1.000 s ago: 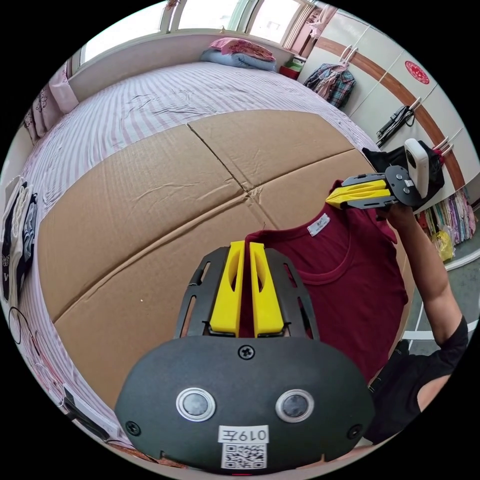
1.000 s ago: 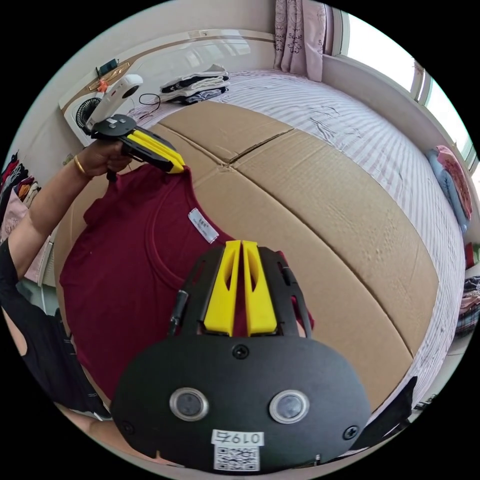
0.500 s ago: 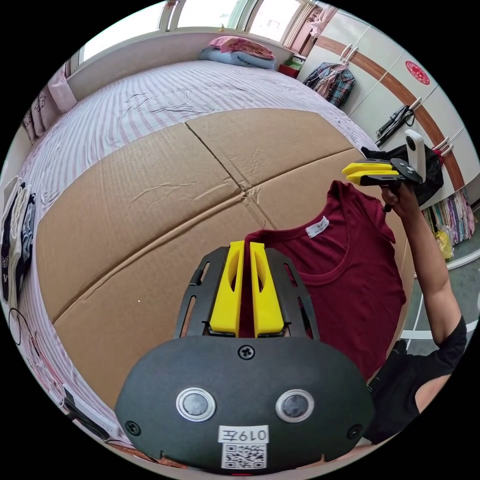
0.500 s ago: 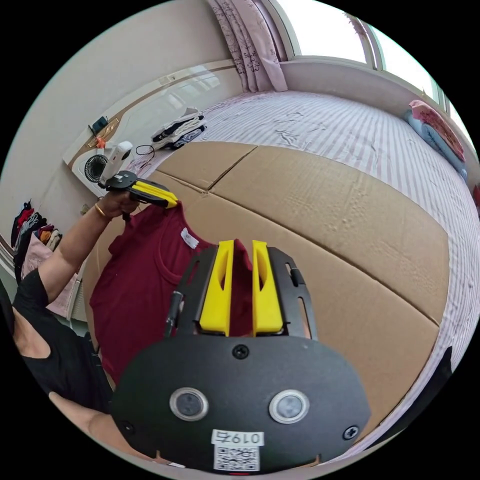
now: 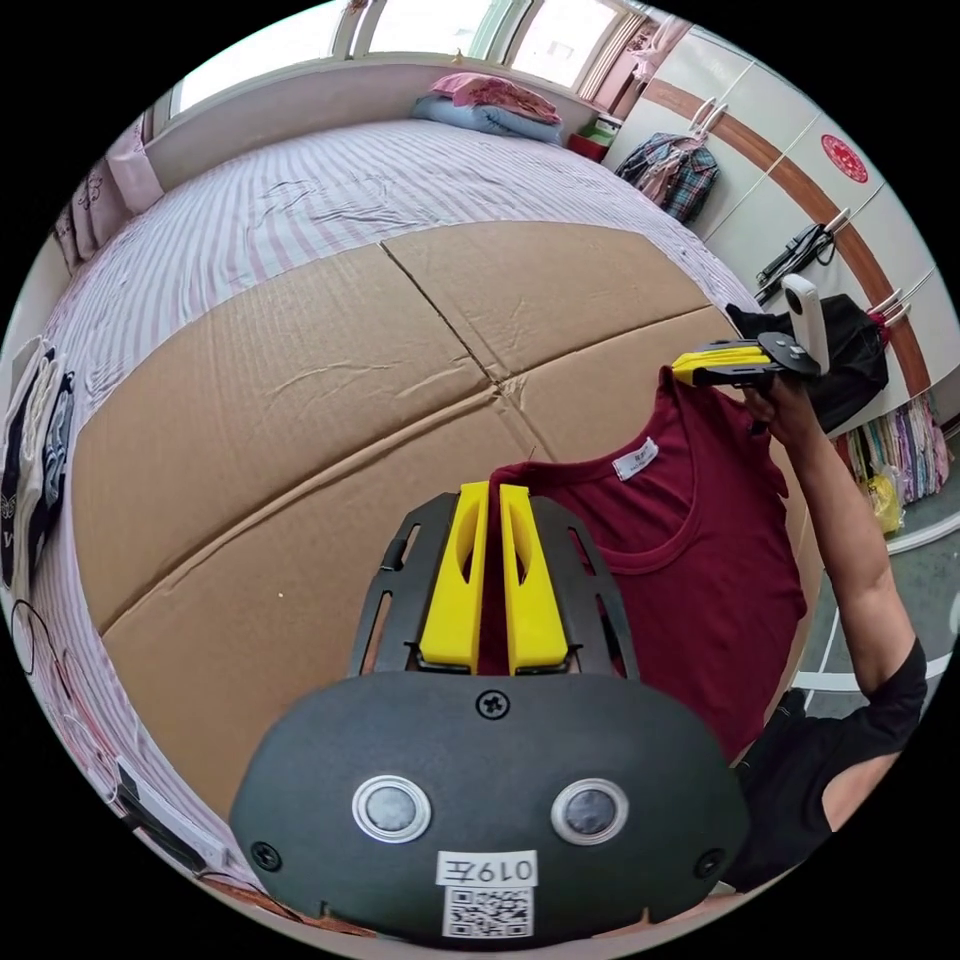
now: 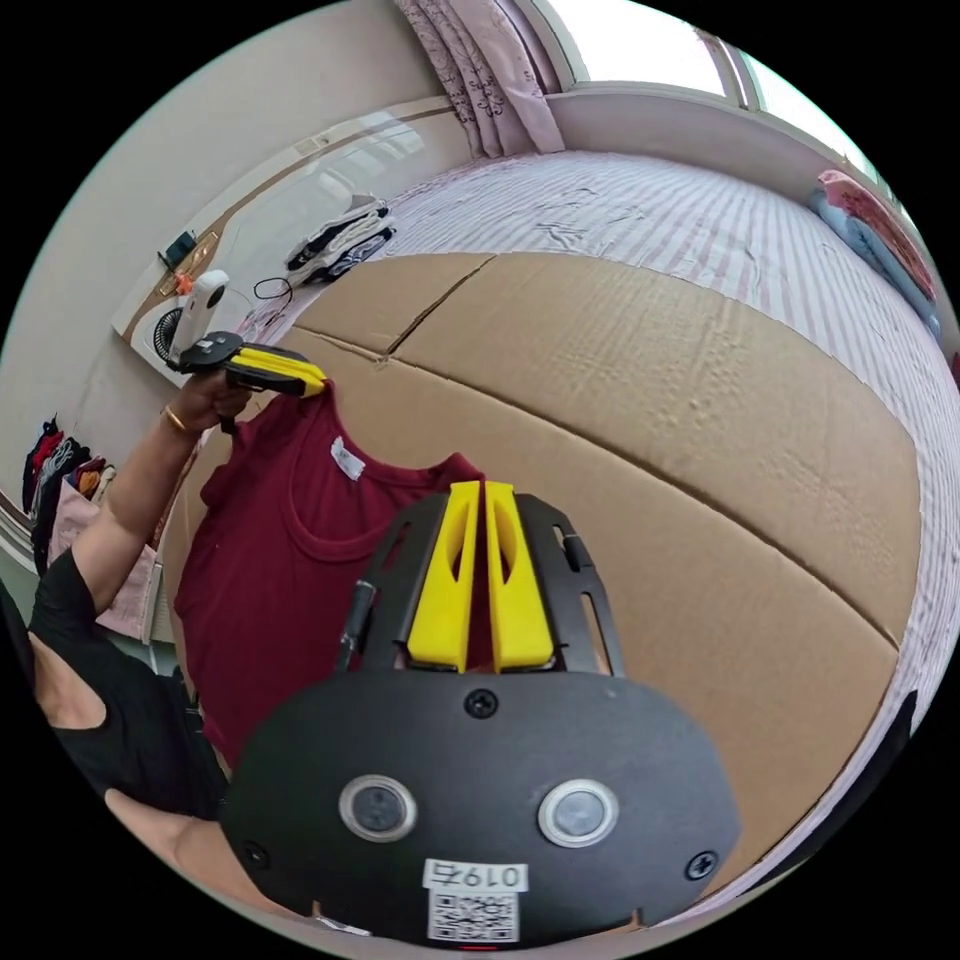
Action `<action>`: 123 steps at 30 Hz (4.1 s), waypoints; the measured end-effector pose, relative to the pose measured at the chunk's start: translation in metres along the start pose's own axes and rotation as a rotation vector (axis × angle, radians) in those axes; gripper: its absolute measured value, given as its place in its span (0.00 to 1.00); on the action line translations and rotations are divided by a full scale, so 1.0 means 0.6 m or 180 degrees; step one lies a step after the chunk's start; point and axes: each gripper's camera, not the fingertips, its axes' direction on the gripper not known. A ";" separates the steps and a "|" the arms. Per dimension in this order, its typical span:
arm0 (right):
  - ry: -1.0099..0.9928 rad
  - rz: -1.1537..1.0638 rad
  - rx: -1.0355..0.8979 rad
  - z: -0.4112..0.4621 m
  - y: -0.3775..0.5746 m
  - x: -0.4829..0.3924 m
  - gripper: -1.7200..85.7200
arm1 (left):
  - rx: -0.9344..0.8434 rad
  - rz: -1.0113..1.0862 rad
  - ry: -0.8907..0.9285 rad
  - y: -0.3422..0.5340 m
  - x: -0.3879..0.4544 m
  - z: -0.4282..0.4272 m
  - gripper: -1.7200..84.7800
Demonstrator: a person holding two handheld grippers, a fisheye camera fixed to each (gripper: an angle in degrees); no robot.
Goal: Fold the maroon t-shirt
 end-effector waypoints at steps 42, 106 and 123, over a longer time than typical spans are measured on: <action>-0.1707 0.0442 -0.0254 0.076 -0.263 0.060 0.11 | 0.0422 -0.0137 0.0921 0.191 -0.194 0.098 0.12; 0.0126 -0.1331 0.0684 0.361 0.496 -0.602 0.13 | 0.1077 -0.1901 0.1068 0.567 -0.222 0.065 0.10; 0.0895 -0.1773 0.0482 0.564 0.455 -0.669 0.13 | 0.1061 -0.2021 0.0991 0.524 -0.297 0.011 0.04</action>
